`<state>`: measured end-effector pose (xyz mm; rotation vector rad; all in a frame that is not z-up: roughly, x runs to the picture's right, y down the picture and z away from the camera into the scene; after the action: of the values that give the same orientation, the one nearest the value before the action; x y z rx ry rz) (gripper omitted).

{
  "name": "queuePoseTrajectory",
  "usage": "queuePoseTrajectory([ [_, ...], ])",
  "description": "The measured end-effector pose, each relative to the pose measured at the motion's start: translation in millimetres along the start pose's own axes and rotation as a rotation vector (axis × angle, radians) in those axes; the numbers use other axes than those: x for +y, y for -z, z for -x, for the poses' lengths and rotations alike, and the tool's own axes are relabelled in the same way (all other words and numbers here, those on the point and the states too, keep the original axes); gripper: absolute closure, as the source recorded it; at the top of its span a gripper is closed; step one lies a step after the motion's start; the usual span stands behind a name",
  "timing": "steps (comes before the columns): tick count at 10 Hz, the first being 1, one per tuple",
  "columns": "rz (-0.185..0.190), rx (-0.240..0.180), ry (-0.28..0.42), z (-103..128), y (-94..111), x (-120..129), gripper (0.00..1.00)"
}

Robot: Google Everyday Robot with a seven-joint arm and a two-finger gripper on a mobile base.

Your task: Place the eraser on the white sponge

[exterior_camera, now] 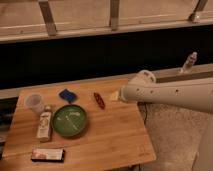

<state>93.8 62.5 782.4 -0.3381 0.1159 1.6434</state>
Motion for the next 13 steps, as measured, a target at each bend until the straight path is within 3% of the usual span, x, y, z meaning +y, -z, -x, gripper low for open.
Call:
queuePoseTrajectory([
  [9, -0.001, -0.005, 0.014, 3.2, 1.1, 1.3, 0.2],
  [11, 0.018, 0.002, 0.115, 21.1, 3.2, 10.9, 0.2],
  [13, 0.04, 0.013, 0.253, 34.0, 3.3, 46.7, 0.2],
])
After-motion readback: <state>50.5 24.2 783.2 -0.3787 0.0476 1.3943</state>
